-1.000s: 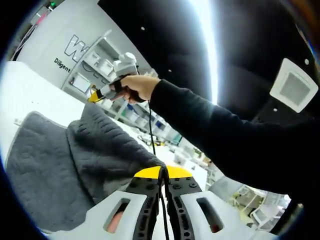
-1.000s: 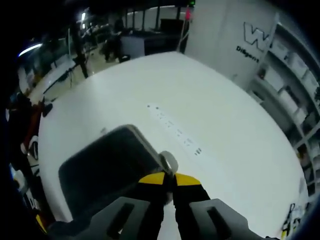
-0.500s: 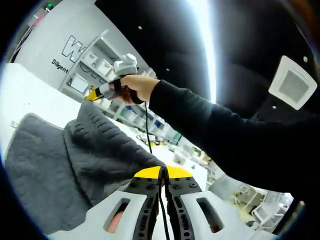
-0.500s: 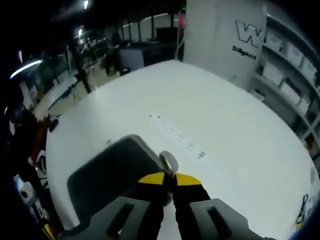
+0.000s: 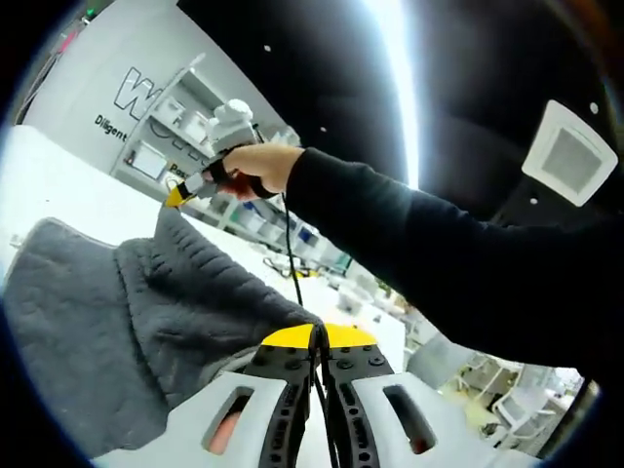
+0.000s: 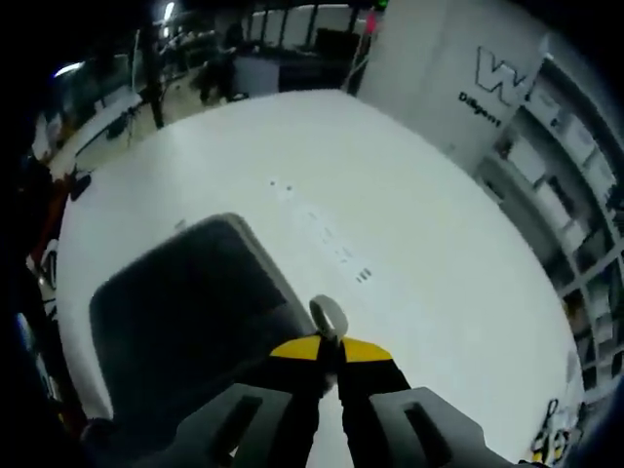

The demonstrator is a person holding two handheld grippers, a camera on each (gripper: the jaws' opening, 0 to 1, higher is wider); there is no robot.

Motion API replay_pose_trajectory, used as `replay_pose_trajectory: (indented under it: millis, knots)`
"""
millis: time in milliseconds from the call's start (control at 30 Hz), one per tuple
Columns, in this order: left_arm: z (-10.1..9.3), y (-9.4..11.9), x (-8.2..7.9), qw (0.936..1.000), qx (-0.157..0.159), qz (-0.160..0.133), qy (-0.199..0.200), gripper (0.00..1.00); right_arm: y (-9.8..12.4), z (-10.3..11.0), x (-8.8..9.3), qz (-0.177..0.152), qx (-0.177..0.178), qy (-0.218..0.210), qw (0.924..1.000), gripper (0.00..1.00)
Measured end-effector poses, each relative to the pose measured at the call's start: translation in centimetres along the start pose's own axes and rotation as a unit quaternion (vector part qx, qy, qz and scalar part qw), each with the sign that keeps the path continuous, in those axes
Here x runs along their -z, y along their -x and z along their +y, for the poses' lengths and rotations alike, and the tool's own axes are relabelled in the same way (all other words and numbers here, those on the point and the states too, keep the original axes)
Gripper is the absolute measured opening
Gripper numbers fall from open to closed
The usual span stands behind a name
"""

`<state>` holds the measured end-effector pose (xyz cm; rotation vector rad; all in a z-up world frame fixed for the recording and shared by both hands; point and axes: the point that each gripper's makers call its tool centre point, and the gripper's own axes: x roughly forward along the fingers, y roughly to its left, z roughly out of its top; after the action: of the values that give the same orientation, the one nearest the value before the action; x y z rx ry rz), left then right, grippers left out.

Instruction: Open the folded towel by lifting each exposed corner and separating the folded layers until the towel lies flat within the target outline without major curled edges

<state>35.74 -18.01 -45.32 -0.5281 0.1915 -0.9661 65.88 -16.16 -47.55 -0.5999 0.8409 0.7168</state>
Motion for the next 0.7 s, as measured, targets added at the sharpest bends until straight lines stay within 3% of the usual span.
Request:
replay_pose_trajectory:
  millis: [333,700]
  knots:
    - [0.6,-0.4,0.6,1.0,0.004,0.001,0.009,0.0,-0.5,-0.3,0.0,-0.012,-0.006,-0.013,0.9998,0.01]
    - [1.2,-1.6,2.1,0.9998,0.006,0.014,0.01,0.0,-0.9,-1.8,2.0,-0.006,0.002,-0.005,1.0,0.01]
